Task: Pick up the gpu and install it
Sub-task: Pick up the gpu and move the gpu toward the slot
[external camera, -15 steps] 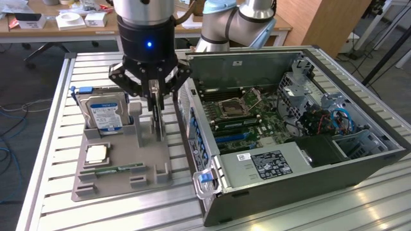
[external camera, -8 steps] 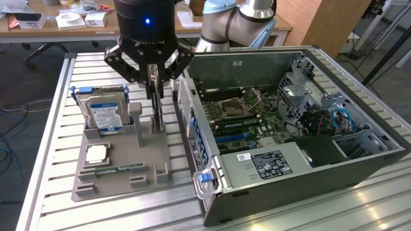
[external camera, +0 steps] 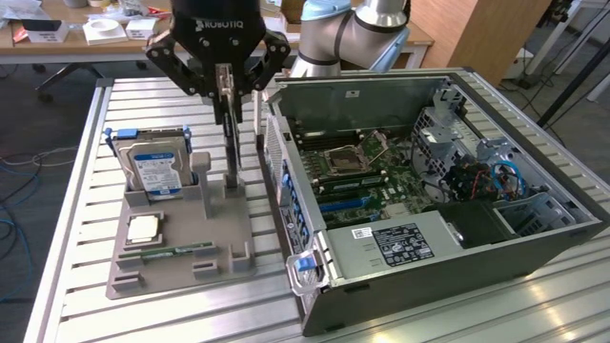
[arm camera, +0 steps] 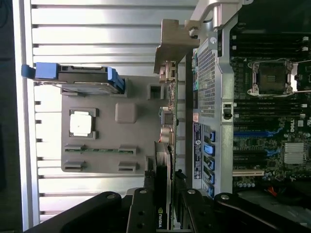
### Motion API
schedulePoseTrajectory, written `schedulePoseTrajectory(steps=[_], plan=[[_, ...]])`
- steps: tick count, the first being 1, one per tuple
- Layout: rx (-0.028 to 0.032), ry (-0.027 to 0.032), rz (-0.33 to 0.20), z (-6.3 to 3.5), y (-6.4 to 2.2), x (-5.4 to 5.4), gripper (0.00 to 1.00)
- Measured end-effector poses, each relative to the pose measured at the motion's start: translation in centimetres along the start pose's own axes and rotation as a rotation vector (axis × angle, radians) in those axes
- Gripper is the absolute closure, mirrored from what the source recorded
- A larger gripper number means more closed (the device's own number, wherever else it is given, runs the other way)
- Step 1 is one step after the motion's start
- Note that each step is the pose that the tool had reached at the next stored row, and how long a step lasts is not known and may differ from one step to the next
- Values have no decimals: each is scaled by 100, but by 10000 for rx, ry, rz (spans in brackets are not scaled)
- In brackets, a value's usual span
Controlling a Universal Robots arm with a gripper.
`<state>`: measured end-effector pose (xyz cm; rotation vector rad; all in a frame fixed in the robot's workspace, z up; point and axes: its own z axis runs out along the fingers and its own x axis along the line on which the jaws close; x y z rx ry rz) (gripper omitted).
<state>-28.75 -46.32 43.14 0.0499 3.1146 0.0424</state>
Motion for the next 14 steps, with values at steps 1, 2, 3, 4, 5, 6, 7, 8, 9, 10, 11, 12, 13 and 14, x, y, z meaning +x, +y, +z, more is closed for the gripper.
schedulePoseTrajectory(steps=[1,2,3,4,5,6,7,8,9,10,11,12,13,14], plan=[[0,0,0,-41,1,-1,74],[-1,0,0,-77,2,-2,74],[-1,-1,1,-108,3,-3,74],[-1,0,0,-127,3,-3,74],[-1,-1,0,-131,3,-3,74],[-4,-2,0,-131,4,-3,74],[-4,-2,0,-131,4,-3,74],[-3,-1,0,-131,4,-3,74],[-1,4,-2,-132,5,-45,74],[-2,9,1,-129,8,-130,74],[-2,13,1,-128,9,-158,74],[-2,15,0,-127,10,-187,74],[-3,17,-1,-126,10,-216,74],[-2,19,-1,-126,11,-244,74]])
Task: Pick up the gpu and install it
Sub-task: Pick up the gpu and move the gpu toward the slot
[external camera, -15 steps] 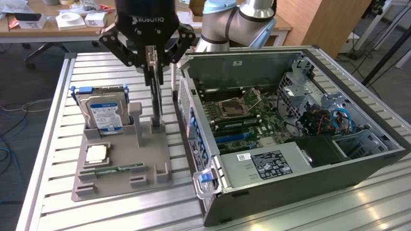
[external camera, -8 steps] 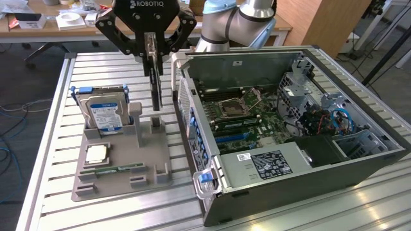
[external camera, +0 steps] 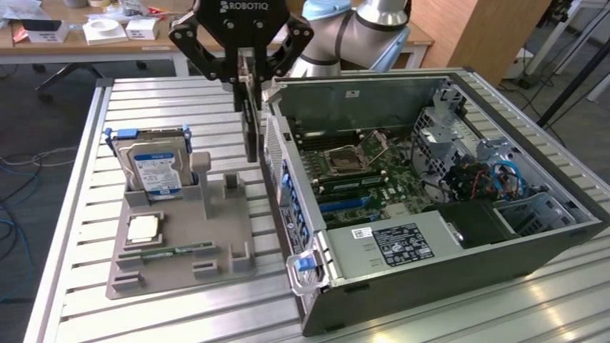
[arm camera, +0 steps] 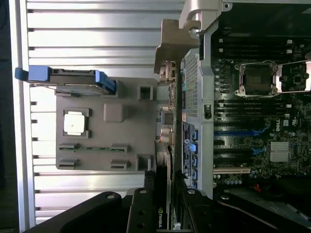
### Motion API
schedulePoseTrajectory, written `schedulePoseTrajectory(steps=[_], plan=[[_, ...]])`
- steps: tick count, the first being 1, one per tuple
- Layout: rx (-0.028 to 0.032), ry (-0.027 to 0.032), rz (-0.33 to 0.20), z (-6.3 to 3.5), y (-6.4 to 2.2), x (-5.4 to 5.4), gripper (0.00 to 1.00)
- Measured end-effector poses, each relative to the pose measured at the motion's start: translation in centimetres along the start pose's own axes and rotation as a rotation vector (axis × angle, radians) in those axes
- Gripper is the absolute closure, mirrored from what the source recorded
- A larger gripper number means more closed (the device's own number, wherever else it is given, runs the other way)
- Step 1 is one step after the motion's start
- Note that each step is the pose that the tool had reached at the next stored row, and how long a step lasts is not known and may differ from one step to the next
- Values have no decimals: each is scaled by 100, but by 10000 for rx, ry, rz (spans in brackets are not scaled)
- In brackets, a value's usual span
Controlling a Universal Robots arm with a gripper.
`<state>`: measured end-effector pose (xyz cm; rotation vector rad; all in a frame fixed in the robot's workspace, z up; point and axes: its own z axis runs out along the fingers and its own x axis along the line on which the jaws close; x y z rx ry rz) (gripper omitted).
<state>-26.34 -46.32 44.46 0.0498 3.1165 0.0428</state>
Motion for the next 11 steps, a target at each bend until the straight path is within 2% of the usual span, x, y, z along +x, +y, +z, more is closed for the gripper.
schedulePoseTrajectory(steps=[11], plan=[[-7,2,-14,10,13,-399,74]])
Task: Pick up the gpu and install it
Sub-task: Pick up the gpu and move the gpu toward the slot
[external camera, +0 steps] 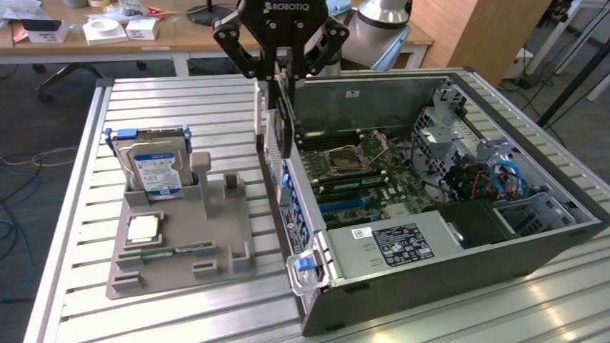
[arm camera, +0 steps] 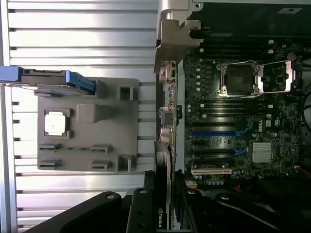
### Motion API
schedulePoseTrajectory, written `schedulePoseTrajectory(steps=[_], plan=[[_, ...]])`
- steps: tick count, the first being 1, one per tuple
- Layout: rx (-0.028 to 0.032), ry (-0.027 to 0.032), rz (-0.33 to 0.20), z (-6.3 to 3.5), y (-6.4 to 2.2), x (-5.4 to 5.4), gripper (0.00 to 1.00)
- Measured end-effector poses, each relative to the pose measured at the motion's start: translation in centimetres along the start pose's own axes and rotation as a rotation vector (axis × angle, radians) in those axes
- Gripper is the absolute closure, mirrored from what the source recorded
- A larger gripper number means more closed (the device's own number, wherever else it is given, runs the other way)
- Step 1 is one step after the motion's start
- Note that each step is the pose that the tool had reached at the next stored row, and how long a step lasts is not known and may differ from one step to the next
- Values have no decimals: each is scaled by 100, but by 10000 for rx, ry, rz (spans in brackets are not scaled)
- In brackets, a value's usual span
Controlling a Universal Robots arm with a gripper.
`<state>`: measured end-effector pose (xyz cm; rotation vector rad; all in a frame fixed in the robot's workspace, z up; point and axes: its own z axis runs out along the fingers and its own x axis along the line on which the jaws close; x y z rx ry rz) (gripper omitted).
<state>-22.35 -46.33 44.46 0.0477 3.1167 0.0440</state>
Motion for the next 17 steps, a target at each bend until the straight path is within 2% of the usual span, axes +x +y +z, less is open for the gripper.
schedulePoseTrajectory(steps=[17], plan=[[-40,1,-18,19,23,-762,74]])
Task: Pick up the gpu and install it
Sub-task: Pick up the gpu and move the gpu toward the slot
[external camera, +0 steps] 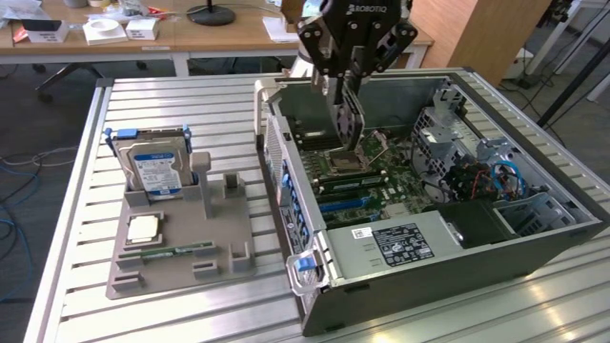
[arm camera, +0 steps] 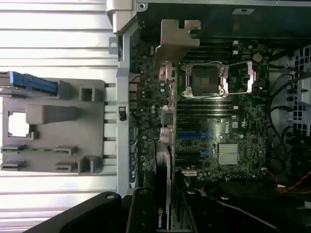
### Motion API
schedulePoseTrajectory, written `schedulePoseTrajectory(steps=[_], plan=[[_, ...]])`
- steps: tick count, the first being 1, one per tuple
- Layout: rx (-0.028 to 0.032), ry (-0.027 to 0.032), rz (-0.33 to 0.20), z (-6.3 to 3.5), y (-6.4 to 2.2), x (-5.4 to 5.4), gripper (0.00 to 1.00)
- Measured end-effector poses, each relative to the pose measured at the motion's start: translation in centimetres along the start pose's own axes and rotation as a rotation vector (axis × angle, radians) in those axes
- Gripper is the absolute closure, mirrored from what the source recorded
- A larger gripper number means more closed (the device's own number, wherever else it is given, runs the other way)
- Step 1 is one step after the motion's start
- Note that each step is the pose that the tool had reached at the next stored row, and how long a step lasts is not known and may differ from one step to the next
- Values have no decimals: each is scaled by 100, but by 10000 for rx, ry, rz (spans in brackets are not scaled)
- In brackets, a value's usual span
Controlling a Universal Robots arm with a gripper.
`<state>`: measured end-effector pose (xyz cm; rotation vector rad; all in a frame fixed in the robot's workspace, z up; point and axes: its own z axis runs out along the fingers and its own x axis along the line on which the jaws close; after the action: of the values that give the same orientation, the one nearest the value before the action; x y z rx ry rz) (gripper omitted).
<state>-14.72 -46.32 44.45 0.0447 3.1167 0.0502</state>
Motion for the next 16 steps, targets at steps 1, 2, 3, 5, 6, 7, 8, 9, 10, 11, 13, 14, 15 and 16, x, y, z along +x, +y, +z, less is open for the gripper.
schedulePoseTrajectory(steps=[1,2,3,5,6,7,8,9,10,11,13,14,15,16], plan=[[-1,0,-3,1,1,-46,74],[-2,0,-3,2,3,-90,74],[-4,0,-3,3,4,-137,74],[-4,1,-9,5,6,-219,74],[-5,1,-8,6,7,-257,74],[-6,0,-9,7,8,-297,74],[-7,1,-11,8,9,-337,74],[-7,1,-14,9,10,-376,74],[-9,1,-15,10,12,-417,74],[-12,1,-17,11,13,-454,74],[-14,2,-26,13,15,-525,74],[-16,2,-30,13,16,-559,74],[-17,2,-33,14,17,-590,74],[-19,2,-36,15,17,-618,74]])
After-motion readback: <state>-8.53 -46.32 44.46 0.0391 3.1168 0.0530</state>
